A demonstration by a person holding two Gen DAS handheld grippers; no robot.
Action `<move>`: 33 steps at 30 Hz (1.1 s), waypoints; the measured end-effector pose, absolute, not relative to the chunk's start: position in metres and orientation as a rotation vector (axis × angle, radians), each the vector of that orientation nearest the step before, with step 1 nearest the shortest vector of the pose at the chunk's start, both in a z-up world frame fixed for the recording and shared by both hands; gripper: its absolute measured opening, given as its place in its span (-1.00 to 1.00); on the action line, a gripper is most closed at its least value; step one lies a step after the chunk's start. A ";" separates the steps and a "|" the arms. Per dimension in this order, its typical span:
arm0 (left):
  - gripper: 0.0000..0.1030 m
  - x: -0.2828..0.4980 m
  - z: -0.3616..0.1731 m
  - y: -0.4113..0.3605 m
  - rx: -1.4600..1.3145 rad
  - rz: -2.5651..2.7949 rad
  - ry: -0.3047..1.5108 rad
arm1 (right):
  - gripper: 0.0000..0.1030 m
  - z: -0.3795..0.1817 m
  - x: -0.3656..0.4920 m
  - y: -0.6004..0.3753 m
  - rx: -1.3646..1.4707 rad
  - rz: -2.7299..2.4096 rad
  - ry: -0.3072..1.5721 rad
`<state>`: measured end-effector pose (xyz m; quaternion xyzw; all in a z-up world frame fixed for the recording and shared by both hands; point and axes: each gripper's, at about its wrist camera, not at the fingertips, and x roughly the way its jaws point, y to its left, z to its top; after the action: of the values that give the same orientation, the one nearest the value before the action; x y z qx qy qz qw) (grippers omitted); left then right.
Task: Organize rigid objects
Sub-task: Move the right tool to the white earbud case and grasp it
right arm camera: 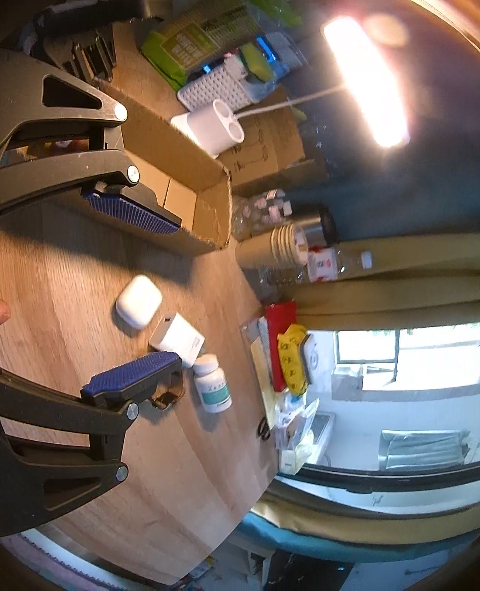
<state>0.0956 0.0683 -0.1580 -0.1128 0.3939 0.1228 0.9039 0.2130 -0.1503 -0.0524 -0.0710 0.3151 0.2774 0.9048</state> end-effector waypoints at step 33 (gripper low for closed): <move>-0.87 0.096 -0.158 0.069 -0.247 0.248 0.814 | 0.35 -0.152 0.276 -0.100 -0.238 0.557 0.879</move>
<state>0.0957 0.0691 -0.1581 -0.1197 0.3940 0.1200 0.9034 0.2764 -0.1004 -0.1521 -0.1135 0.4191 0.2657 0.8607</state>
